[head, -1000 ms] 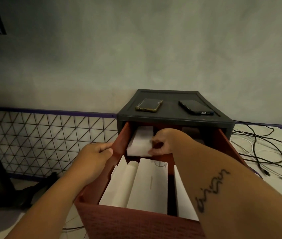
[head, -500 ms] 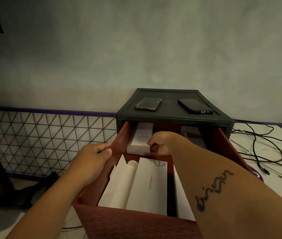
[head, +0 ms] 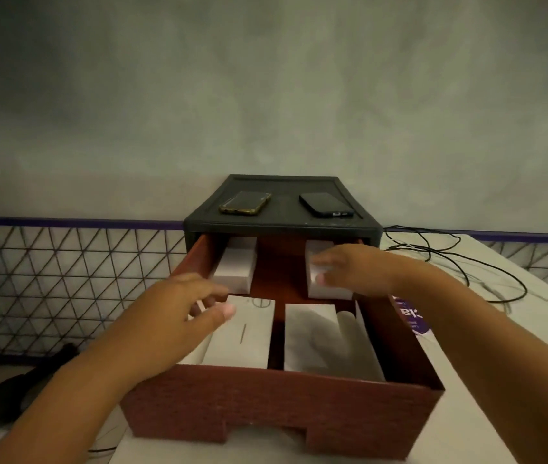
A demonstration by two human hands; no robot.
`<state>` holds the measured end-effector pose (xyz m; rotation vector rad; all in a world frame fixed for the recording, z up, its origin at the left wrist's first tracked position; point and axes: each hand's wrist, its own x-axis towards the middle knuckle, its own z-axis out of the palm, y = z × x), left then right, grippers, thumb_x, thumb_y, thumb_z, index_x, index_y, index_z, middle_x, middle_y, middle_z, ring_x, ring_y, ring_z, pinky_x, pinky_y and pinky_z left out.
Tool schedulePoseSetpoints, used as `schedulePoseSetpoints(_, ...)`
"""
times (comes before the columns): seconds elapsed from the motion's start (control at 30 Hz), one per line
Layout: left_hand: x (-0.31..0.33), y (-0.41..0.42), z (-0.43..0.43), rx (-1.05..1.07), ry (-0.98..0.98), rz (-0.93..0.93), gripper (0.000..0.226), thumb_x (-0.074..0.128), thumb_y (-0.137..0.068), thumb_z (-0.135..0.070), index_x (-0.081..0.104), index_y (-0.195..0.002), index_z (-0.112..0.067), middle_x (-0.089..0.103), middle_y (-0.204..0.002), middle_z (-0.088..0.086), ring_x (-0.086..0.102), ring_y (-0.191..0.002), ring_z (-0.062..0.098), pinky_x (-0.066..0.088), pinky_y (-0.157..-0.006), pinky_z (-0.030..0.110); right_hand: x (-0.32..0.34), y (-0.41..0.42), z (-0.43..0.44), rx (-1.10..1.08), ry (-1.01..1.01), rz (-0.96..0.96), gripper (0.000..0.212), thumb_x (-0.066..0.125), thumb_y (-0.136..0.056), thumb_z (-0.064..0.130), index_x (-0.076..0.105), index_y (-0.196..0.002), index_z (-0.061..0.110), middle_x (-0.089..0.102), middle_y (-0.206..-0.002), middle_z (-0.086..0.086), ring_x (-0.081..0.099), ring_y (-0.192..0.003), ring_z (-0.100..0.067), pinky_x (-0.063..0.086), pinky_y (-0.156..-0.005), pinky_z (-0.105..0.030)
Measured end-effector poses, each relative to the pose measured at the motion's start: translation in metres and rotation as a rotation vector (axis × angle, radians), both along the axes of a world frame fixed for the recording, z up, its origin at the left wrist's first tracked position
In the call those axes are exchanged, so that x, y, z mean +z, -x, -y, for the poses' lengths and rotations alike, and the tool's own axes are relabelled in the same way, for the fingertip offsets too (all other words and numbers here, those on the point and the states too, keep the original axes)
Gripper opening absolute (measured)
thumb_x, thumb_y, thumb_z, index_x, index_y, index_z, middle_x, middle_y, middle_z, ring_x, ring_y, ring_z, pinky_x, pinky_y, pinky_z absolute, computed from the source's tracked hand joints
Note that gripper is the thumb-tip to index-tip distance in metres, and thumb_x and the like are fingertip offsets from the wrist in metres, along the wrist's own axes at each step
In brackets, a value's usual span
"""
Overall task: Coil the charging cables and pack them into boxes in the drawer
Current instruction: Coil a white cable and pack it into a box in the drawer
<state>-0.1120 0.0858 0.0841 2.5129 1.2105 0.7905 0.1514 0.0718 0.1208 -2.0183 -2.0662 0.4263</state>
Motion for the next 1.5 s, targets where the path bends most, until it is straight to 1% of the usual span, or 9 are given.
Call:
schedulePoseSetpoints(0.13,-0.001,-0.021,0.037,-0.159,0.156,-0.071,0.060,0.045,-0.042,-0.093,0.054,-0.088,-0.056,0.050,-0.099,-0.037,0.050,-0.092,-0.010,0.045,-0.073,0.015,-0.023,-0.020,0.069,-0.054,-0.201,-0.186,0.044,0.052,-0.090,0.041,0.045,-0.133,0.034,0.037,-0.140,0.009,0.039,-0.115,-0.002,0.031,-0.091,-0.015)
schedulePoseSetpoints(0.27,-0.009,-0.038,0.055,-0.147,0.075,-0.153,0.014,0.068,-0.074,-0.053,0.055,-0.077,-0.049,0.060,-0.086,-0.024,0.053,-0.085,-0.007,0.044,-0.076,0.014,-0.056,-0.021,0.122,-0.082,-0.272,-0.531,0.045,0.055,-0.067,0.071,0.049,-0.108,0.052,0.032,-0.136,0.027,0.038,-0.123,0.007,0.035,-0.098,-0.018)
schedulePoseSetpoints(0.33,-0.013,-0.042,0.059,-0.116,0.011,-0.174,0.014,0.064,-0.083,-0.041,0.055,-0.072,-0.042,0.059,-0.079,-0.022,0.053,-0.079,-0.006,0.041,-0.071,0.013,-0.073,-0.019,0.139,-0.042,-0.319,-0.571,0.065,0.058,-0.054,0.082,0.054,-0.109,0.050,0.027,-0.135,0.035,0.036,-0.121,0.017,0.041,-0.094,-0.012)
schedulePoseSetpoints(0.43,-0.017,-0.045,0.061,-0.069,-0.018,-0.202,0.012,0.061,-0.086,-0.038,0.059,-0.075,-0.033,0.061,-0.077,-0.018,0.054,-0.076,-0.002,0.043,-0.070,0.016,-0.092,-0.017,0.149,-0.100,-0.391,-0.448,0.045,0.070,-0.073,0.051,0.056,-0.114,0.041,0.030,-0.134,0.028,0.048,-0.108,0.013,0.045,-0.082,-0.006)
schedulePoseSetpoints(0.53,-0.021,-0.046,0.061,-0.030,-0.046,-0.218,0.012,0.060,-0.087,-0.038,0.061,-0.080,-0.029,0.060,-0.076,-0.016,0.054,-0.076,0.000,0.044,-0.069,0.019,-0.095,-0.016,0.148,-0.169,-0.489,-0.305,0.026,0.066,-0.085,0.023,0.061,-0.108,0.034,0.051,-0.105,0.017,0.055,-0.089,-0.002,0.044,-0.074,-0.010)
schedulePoseSetpoints(0.7,-0.022,-0.054,0.056,-0.013,-0.090,-0.212,0.016,0.058,-0.089,-0.035,0.052,-0.074,-0.034,0.057,-0.074,-0.017,0.053,-0.076,0.002,0.039,-0.065,0.016,-0.086,-0.019,0.138,-0.168,-0.526,-0.222,0.001,0.060,-0.088,0.023,0.059,-0.088,0.023,0.052,-0.084,0.009,0.048,-0.073,-0.004,0.036,-0.061,-0.012)
schedulePoseSetpoints(1.23,-0.025,-0.108,-0.036,0.067,-0.139,-0.183,0.026,0.053,-0.093,-0.030,0.042,-0.070,-0.036,0.053,-0.078,-0.011,0.049,-0.083,0.013,0.033,-0.071,0.028,-0.073,-0.059,0.043,-0.246,-0.446,-0.283,0.007,0.055,-0.092,0.022,0.057,-0.087,0.019,0.051,-0.088,0.006,0.048,-0.075,-0.006,0.034,-0.059,-0.012)
schedulePoseSetpoints(1.43,-0.021,-0.125,-0.052,0.105,-0.177,-0.199,0.021,0.046,-0.096,-0.029,0.039,-0.078,-0.036,0.048,-0.081,-0.013,0.042,-0.085,0.009,0.029,-0.081,0.027,-0.074,-0.070,0.013,-0.255,-0.398,-0.308,0.013,0.052,-0.094,0.024,0.061,-0.103,0.022,0.053,-0.100,0.005,0.052,-0.087,-0.009,0.038,-0.070,-0.016)
schedulePoseSetpoints(1.5,-0.023,-0.128,-0.058,0.117,-0.162,-0.193,0.018,0.044,-0.097,-0.030,0.041,-0.081,-0.037,0.048,-0.083,-0.014,0.042,-0.088,0.009,0.030,-0.090,0.029,-0.078,-0.074,0.008,-0.242,-0.405,-0.362,0.030,0.053,-0.094,0.023,0.055,-0.123,0.027,0.056,-0.107,0.005,0.053,-0.092,-0.008,0.041,-0.078,-0.017)
